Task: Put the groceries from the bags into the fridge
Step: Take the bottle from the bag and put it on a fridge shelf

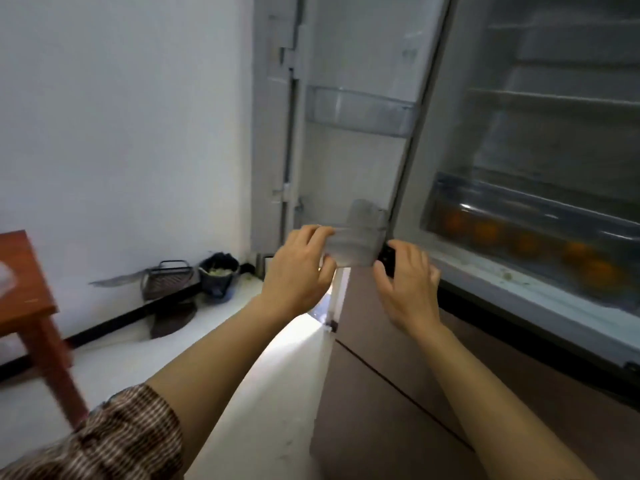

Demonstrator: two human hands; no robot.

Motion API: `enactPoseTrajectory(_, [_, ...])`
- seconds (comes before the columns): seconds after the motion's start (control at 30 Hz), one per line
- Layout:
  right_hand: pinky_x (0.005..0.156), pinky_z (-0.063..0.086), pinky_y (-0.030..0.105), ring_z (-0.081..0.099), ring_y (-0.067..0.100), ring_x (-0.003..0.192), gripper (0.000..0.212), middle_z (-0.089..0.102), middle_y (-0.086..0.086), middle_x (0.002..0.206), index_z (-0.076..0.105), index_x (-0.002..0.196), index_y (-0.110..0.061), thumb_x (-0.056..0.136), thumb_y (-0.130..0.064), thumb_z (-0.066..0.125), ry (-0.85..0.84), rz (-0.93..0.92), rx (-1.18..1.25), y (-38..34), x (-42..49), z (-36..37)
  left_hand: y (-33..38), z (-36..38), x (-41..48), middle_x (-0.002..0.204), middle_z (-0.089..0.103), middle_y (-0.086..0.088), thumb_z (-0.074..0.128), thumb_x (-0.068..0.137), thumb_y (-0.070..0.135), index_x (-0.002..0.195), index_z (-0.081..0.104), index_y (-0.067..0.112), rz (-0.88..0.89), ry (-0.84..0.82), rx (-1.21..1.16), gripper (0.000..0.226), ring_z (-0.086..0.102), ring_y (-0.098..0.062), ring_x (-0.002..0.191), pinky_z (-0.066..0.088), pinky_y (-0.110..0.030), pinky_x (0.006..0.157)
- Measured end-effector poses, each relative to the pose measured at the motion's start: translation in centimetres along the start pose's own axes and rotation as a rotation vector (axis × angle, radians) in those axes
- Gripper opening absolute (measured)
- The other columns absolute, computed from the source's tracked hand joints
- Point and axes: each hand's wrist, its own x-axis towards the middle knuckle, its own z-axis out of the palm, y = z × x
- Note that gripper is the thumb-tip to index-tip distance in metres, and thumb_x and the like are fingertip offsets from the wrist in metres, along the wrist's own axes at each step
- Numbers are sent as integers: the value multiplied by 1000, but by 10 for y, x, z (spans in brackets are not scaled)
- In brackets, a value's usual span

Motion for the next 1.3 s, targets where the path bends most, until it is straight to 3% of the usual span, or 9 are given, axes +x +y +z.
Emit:
enactPoseTrajectory(0.13, [97, 26, 40, 40, 22, 123, 54, 48, 3, 134, 48, 132, -15, 86, -41, 38, -93, -148, 47, -99, -18, 41, -83, -61, -47, 133, 48, -6, 45, 93, 24, 132, 46, 16, -205, -20, 145, 39, 42, -28, 119, 41, -40, 95])
enactPoseTrajectory(0.37, [100, 24, 41, 35, 22, 128, 46, 41, 1, 138, 41, 135, -20, 93, -38, 48, -324, -389, 74, -275, -49, 146, -234, -180, -125, 128, 49, -8, 36, 93, 28, 130, 46, 14, -459, -74, 311, 42, 43, -29, 119, 41, -41, 96])
enactPoseTrajectory(0.7, [107, 23, 46, 33, 23, 130, 49, 39, 3, 140, 35, 138, -20, 94, -42, 43, -575, -491, 161, -555, -116, 291, -446, -362, -250, 137, 44, -7, 37, 96, 27, 139, 39, 16, -721, -114, 450, 44, 39, -25, 124, 39, -39, 97])
enactPoseTrajectory(1.03, [110, 20, 50, 28, 26, 136, 56, 34, 5, 147, 28, 144, -20, 93, -39, 42, -714, -592, 161, -735, -114, 409, -618, -450, -294, 140, 41, -2, 37, 97, 28, 139, 38, 19, -856, -64, 444, 43, 36, -21, 127, 44, -35, 93])
enactPoseTrajectory(1.3, [110, 22, 53, 32, 26, 134, 55, 38, 5, 145, 31, 144, -18, 94, -38, 42, -774, -650, 162, -851, -86, 537, -795, -489, -295, 142, 41, -2, 40, 97, 29, 140, 38, 19, -920, -113, 469, 44, 34, -20, 131, 41, -36, 100])
